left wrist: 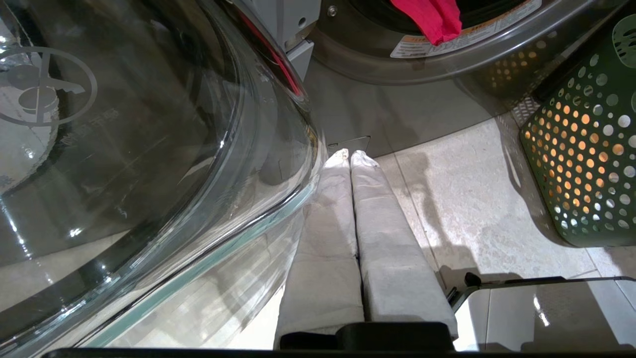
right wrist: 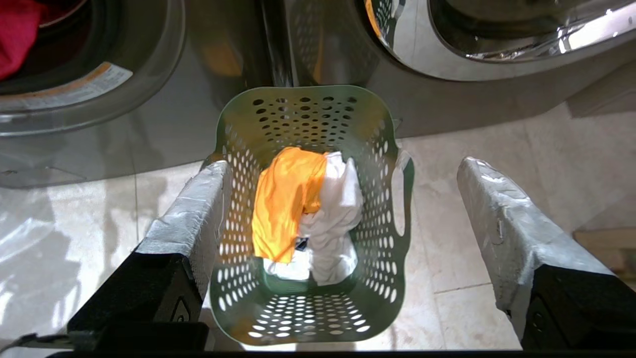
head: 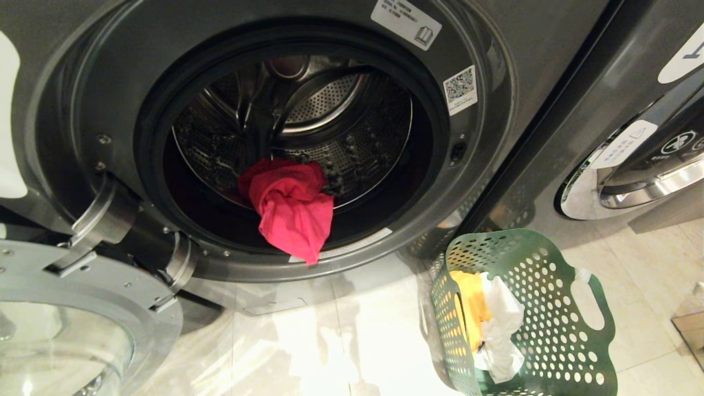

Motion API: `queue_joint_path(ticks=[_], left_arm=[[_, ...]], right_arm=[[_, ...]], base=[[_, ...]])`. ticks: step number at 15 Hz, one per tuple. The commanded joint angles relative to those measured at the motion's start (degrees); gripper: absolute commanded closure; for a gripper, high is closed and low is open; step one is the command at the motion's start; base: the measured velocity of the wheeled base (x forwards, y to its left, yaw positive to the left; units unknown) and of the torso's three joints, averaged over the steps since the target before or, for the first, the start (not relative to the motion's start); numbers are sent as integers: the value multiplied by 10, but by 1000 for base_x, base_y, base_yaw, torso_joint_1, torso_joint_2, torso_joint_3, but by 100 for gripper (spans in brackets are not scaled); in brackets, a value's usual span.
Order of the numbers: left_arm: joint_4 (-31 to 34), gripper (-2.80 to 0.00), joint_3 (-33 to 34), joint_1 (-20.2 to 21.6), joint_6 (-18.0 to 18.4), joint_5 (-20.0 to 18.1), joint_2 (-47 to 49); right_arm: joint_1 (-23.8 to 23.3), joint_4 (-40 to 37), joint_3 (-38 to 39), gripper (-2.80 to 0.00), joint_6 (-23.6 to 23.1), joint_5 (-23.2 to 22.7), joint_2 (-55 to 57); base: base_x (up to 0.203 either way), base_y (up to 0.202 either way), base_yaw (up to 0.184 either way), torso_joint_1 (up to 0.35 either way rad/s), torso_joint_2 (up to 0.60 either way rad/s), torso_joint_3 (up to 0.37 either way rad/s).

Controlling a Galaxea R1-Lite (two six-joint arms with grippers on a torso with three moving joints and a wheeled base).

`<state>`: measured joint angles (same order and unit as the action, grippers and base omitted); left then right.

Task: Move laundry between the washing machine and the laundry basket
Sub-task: Pick a cloth and place it into the basket

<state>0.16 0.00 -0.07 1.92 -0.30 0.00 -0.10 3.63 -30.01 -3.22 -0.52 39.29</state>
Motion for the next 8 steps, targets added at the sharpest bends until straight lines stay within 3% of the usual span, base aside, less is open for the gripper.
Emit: queue_joint_path(ticks=[1,8], left_arm=[[0,0,1,0,0,0,0],[0,0,1,1,0,0,0]], right_arm=[[0,1,3,-280,-20,-1,-24],[0,2,19,-280,-48,-3,-33]], base=[[0,0,0,0,0,0],[0,0,0,0,0,0]])
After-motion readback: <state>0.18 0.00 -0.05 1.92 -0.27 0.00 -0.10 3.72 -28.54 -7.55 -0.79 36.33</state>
